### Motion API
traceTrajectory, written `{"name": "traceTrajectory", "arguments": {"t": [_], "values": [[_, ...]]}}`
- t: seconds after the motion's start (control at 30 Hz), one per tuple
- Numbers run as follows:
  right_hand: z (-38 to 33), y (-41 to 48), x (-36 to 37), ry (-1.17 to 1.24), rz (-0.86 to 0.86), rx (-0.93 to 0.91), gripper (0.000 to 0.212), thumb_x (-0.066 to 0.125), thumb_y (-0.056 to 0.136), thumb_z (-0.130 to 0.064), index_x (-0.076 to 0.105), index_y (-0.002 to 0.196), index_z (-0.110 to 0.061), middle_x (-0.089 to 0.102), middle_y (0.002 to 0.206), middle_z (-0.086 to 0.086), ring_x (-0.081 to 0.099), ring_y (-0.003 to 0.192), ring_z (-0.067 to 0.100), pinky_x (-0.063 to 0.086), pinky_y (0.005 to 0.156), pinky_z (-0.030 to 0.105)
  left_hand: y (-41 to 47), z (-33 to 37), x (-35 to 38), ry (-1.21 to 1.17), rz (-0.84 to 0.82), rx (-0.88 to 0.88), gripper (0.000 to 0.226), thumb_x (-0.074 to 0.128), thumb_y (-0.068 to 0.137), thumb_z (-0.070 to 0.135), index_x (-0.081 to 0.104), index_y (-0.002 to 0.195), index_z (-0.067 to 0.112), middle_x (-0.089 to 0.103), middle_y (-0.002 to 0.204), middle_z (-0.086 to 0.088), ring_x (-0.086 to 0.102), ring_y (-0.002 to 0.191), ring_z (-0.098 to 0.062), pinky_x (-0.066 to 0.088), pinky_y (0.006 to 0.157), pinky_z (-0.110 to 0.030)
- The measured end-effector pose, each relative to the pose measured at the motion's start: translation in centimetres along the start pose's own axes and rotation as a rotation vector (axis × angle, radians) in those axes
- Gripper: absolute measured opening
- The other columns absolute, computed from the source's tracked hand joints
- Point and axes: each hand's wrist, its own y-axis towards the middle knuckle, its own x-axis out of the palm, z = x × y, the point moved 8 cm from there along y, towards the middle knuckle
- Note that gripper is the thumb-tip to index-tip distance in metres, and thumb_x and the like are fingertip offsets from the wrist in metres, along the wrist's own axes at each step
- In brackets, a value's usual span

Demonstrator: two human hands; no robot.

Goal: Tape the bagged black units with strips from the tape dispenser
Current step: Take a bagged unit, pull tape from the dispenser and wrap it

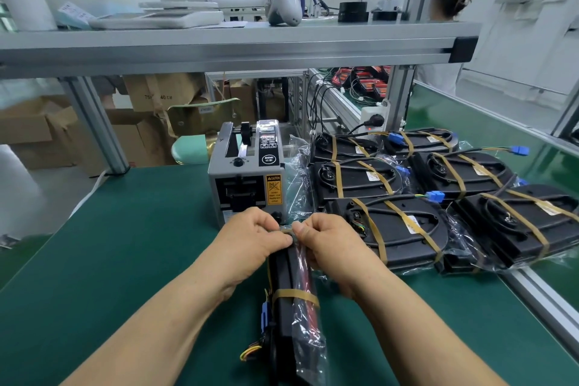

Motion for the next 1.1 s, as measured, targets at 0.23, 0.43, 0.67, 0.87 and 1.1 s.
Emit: {"name": "traceTrajectory", "arguments": {"t": [0.23, 0.43, 0.67, 0.87, 1.1], "values": [[-0.1, 0.2, 0.0, -0.041, 0.006, -0.004, 0.032, 0.058, 0.099, -0.03, 0.054, 0.069, -0.019, 0.048, 0.049, -0.012, 0.042, 0.045, 0.005, 0.037, 0.053, 0.025, 0.1, -0.8, 0.1, -0.084, 0.063, -0.014, 0.016, 0.074, 0.084, 0.029, 0.065, 0.08, 0.016, 0.055, 0.058, 0.012, 0.044, 0.039, 0.004, 0.032, 0.043, -0.013], [0.0, 0.0, -0.1, -0.019, 0.015, 0.002, 0.032, 0.058, 0.099, -0.03, 0.054, 0.068, -0.019, 0.049, 0.049, -0.012, 0.043, 0.052, 0.01, 0.037, 0.056, 0.029, -1.2, -1.1, 0.8, -0.161, -0.071, -0.088, 0.033, 0.08, 0.079, 0.022, 0.059, 0.104, 0.016, 0.055, 0.069, 0.001, 0.05, 0.046, -0.001, 0.037, 0.043, -0.014], [0.1, -0.8, 0.0, -0.049, 0.079, 0.0, 0.026, 0.063, 0.094, -0.038, 0.052, 0.079, -0.019, 0.053, 0.067, -0.006, 0.044, 0.058, 0.01, 0.037, 0.058, 0.027, -2.4, -1.3, 0.4, -0.206, 0.026, -0.073, 0.035, 0.079, 0.081, 0.022, 0.056, 0.107, 0.019, 0.058, 0.075, -0.001, 0.052, 0.045, 0.001, 0.039, 0.047, -0.015], [-0.4, -1.4, -0.3, -0.235, 0.11, 0.004, 0.037, 0.065, 0.084, -0.055, 0.049, 0.089, -0.022, 0.056, 0.076, -0.007, 0.051, 0.066, 0.011, 0.038, 0.059, 0.028, -3.9, -1.5, 0.9, -0.164, 0.003, 0.009, 0.032, 0.075, 0.084, 0.021, 0.056, 0.108, 0.026, 0.059, 0.07, 0.007, 0.052, 0.06, -0.006, 0.044, 0.06, -0.022], [-2.1, -1.7, -0.7, -0.524, 0.137, 0.019, 0.021, 0.053, 0.092, -0.038, 0.046, 0.094, -0.019, 0.059, 0.089, 0.0, 0.053, 0.077, 0.018, 0.036, 0.059, 0.034, -5.6, -1.4, -0.5, -0.188, 0.024, 0.057, 0.015, 0.072, 0.085, 0.017, 0.067, 0.098, 0.023, 0.064, 0.069, 0.011, 0.055, 0.057, -0.001, 0.045, 0.058, -0.016]]}}
